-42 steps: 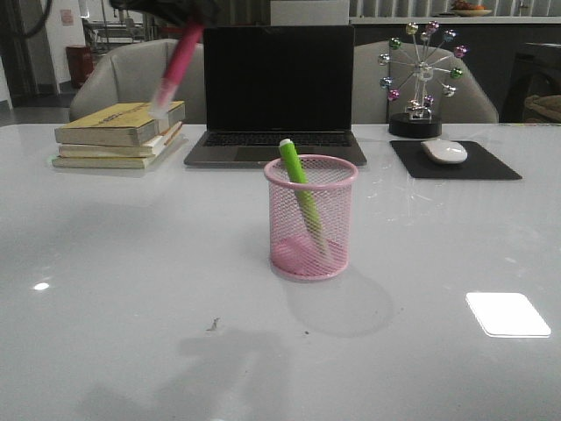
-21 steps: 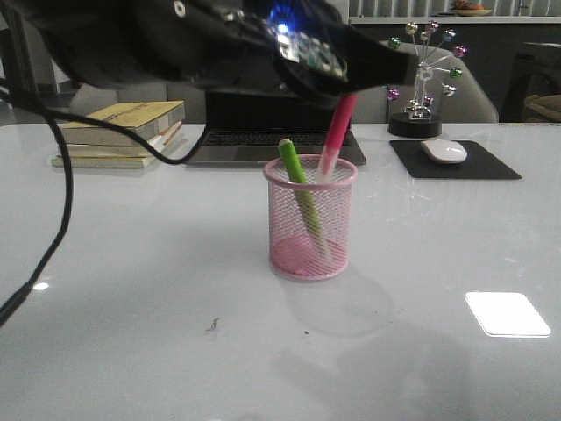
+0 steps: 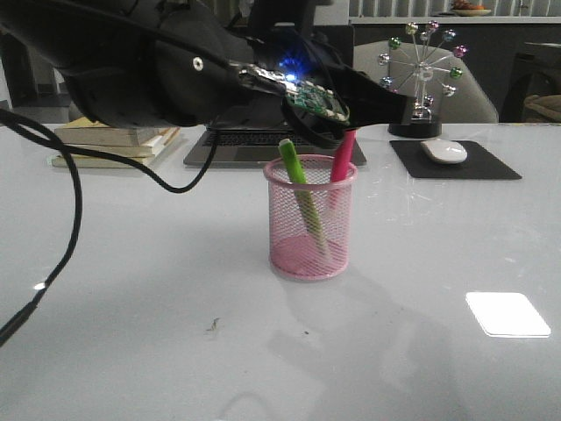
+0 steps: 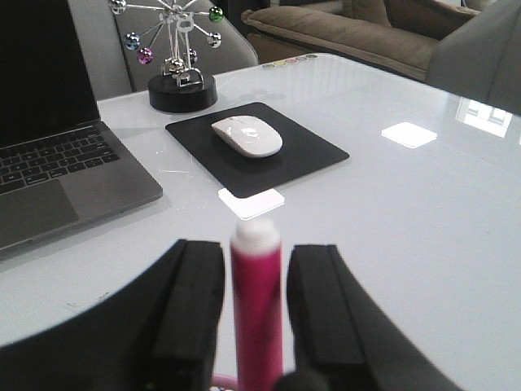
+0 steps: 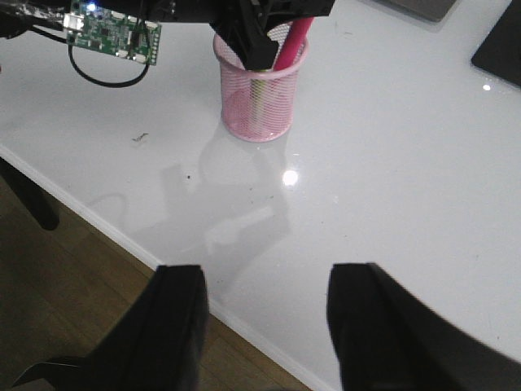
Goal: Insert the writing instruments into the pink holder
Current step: 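Lift the pink marker and lower it into the pink mesh holder, then open the left gripper and withdraw it upward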
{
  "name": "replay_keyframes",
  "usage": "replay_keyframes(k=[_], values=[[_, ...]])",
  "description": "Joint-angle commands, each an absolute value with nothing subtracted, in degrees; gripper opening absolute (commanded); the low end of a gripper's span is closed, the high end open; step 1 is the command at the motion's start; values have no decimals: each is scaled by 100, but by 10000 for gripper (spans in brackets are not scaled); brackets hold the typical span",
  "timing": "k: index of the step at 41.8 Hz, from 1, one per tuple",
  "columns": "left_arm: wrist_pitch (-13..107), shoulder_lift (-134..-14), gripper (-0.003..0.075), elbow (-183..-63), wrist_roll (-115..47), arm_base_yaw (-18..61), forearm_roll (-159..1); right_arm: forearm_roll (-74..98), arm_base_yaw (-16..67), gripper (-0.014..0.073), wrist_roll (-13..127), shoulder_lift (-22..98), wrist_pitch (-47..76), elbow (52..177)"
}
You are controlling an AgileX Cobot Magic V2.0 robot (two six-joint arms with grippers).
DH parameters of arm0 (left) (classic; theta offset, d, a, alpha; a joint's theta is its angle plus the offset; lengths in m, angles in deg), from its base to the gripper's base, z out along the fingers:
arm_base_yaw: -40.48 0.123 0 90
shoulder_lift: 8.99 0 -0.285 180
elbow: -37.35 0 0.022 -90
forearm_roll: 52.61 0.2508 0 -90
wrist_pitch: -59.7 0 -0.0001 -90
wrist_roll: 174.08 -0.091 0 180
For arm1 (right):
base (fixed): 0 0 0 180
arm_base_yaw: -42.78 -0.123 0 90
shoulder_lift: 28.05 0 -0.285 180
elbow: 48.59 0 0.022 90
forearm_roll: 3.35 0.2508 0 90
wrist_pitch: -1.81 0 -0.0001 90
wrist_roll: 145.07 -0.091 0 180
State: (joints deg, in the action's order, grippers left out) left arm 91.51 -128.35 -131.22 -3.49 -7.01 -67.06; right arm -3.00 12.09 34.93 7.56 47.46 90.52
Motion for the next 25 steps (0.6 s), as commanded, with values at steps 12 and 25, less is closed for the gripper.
replay_keyframes(k=[12, 25], values=[[7512, -11246, 393, -13274, -982, -722, -6711, -373, 1206, 454, 3551, 774, 4375, 9204], [4351, -9250, 393, -13149, -996, -665, -6665, -373, 1206, 454, 3551, 774, 4375, 9204]])
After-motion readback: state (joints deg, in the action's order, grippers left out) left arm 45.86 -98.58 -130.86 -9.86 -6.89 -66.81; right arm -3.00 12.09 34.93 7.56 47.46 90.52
